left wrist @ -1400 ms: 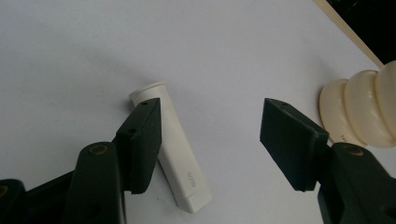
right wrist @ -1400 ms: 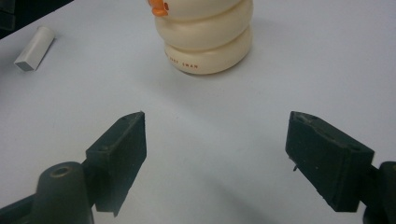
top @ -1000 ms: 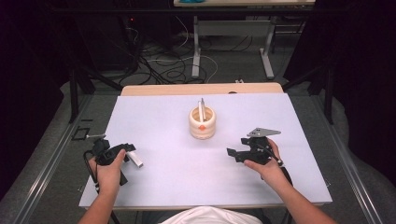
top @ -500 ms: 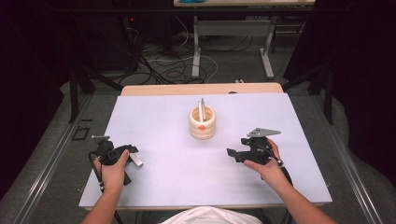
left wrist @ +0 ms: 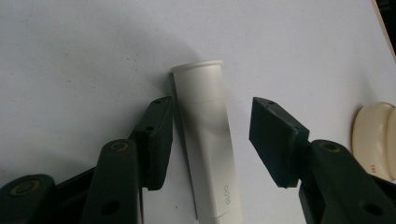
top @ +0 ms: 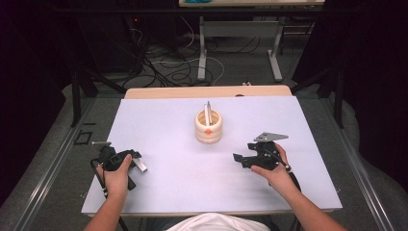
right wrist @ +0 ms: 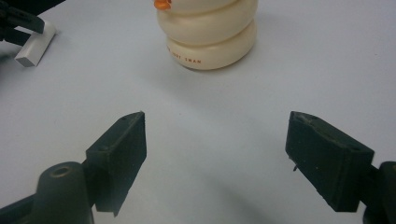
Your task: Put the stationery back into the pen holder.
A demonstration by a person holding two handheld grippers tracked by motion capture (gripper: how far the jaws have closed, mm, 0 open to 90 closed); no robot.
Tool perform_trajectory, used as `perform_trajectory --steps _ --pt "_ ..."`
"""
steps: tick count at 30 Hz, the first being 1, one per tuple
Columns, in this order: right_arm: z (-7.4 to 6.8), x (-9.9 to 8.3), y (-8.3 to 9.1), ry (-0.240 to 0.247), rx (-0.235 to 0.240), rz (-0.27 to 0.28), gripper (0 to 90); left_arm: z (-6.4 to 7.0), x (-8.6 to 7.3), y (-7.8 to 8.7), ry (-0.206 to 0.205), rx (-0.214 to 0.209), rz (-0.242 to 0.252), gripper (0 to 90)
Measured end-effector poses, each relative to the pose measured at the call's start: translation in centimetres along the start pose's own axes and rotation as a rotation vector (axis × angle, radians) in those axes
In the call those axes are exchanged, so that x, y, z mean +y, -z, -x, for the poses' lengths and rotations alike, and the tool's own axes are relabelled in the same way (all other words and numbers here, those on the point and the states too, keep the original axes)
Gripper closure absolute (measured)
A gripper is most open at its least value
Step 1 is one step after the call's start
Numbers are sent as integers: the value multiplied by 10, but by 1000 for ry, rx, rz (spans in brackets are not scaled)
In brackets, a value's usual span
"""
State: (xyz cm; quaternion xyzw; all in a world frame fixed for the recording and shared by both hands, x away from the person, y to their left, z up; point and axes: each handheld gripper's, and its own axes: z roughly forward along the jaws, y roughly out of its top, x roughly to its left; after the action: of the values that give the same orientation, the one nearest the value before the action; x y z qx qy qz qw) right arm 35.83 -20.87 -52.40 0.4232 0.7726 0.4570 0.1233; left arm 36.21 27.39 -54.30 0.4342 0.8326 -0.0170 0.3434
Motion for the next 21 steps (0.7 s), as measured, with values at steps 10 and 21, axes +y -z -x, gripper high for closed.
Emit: perform_trajectory --steps 10,21 --pt "1 0 1 -6 5 -3 202 -3 1 0 23 4 -10 621" --pt "1 -1 0 0 6 -11 203 -6 2 -1 51 -19 -13 659"
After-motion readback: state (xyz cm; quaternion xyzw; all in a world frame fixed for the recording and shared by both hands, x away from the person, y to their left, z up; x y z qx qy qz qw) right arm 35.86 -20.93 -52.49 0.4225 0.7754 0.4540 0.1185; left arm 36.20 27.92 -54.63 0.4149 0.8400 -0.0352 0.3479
